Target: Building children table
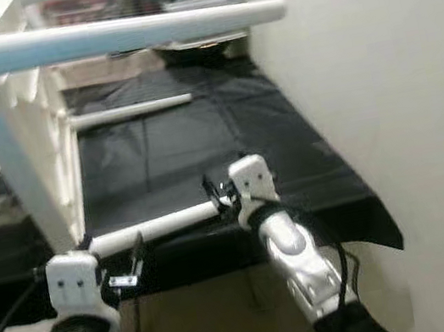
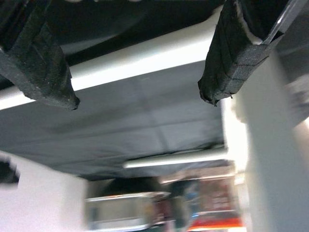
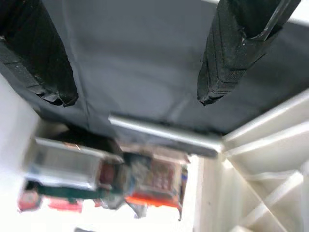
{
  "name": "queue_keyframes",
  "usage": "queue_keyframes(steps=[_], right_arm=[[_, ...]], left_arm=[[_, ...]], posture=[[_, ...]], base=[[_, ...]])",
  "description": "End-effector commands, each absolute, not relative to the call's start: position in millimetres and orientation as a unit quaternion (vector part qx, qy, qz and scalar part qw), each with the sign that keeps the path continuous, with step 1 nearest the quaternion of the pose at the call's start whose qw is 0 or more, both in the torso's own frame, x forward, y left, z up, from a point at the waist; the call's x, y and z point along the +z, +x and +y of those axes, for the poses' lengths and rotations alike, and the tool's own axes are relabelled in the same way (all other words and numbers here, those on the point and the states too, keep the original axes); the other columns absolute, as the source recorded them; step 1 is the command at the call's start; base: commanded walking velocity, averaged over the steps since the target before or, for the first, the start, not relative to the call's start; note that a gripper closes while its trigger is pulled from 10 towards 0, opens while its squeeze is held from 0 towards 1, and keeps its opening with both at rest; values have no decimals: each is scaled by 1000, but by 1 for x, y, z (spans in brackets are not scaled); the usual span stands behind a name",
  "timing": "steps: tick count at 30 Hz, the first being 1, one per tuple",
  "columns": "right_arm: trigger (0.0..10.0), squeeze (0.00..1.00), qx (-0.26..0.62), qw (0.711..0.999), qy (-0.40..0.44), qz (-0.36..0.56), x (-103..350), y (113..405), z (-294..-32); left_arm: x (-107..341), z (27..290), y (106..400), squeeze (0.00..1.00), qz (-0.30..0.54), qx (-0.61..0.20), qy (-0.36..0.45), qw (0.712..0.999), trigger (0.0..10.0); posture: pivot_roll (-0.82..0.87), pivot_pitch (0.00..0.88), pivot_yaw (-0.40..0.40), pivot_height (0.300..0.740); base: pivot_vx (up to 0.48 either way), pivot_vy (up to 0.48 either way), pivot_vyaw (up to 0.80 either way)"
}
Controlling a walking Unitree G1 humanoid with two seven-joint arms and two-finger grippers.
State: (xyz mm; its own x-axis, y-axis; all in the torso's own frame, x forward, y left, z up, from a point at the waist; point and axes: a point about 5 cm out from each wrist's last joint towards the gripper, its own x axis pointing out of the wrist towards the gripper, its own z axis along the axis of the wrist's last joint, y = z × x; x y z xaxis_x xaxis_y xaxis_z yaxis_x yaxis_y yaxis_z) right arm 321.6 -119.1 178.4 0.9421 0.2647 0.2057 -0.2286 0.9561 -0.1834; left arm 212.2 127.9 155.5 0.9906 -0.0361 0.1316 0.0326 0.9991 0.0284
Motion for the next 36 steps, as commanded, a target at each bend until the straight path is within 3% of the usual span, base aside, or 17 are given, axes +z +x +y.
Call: queue_keyframes(steps=[1, 12, 15, 18, 26, 36], right_arm=[[10000, 0, 106, 985, -89, -107, 175, 323, -122], [10000, 0, -40, 980, -148, -125, 187, 334, -142], [10000, 0, 36, 979, -161, -117, 183, 331, -132], [10000, 0, 125, 983, -94, -101, 173, 321, -113], [10000, 0, 154, 982, -74, -76, 158, 307, -96], [10000, 0, 157, 982, -74, -71, 155, 306, -95]], left_arm=[[153, 130, 213, 0, -57, -16, 13, 998, 10000], [153, 132, 228, 0, -48, -48, -5, 998, 10000], [158, 140, 239, 0, -55, -59, 5, 997, 10000], [164, 145, 244, 0, -64, -47, 20, 997, 10000], [162, 142, 242, 0, -63, -36, 6, 997, 10000], [159, 139, 243, 0, -54, -51, 3, 997, 10000]], posture=[[111, 53, -23, 740], [105, 65, -18, 740], [99, 75, -13, 740], [94, 78, -8, 740], [98, 76, -9, 740], [97, 71, -8, 740]], base=[[0, 0, 0], [0, 0, 0], [0, 0, 0], [0, 0, 0], [130, 0, 0], [286, 0, 0]])
